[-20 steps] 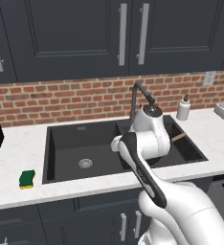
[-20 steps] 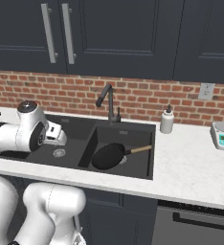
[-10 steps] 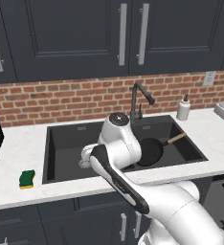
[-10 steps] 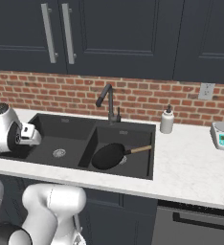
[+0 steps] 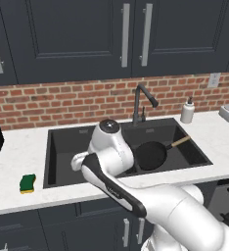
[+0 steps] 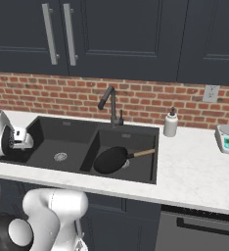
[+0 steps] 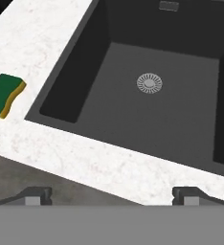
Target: Pick the pan and sponge and place them into the sink. Then turn on the water.
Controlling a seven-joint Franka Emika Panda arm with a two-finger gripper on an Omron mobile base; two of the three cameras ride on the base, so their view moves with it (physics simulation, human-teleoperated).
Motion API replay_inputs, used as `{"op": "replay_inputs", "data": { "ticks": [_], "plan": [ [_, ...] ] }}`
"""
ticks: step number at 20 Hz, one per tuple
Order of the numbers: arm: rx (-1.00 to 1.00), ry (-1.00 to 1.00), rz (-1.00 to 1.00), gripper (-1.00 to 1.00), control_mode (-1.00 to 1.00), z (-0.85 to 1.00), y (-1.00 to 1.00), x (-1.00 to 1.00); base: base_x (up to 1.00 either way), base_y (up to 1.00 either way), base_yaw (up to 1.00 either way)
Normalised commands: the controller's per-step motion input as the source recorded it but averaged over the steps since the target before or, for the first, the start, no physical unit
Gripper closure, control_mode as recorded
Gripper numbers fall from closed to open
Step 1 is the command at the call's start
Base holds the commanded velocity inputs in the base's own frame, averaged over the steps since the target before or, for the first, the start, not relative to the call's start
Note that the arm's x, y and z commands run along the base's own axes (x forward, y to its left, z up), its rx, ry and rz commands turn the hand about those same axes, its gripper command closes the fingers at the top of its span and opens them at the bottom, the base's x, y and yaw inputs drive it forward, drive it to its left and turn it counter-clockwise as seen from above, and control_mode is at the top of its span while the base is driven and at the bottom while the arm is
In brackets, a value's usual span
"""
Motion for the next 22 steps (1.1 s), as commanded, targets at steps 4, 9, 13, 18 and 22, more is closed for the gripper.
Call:
{"op": "replay_inputs", "data": {
  "ticks": [4, 9, 13, 18, 22],
  "plan": [
    [0.0, 0.08, 0.0, -1.0, -1.0, 0.0, 0.3, 0.0, 0.0, 0.0, 0.0],
    [0.0, 0.09, 0.01, -1.0, -1.0, 0.0, 0.32, 0.0, 0.0, 0.0, 0.0],
    [0.0, 0.11, 0.01, -1.0, -1.0, 0.0, 0.34, 0.0, 0.0, 0.0, 0.0],
    [0.0, 0.11, 0.0, -1.0, -1.0, -0.01, 0.35, 0.01, 0.0, 0.0, 0.0],
    [0.0, 0.1, 0.0, -1.0, -1.0, -0.04, 0.32, 0.0, 0.0, 0.0, 0.0]
  ]
}}
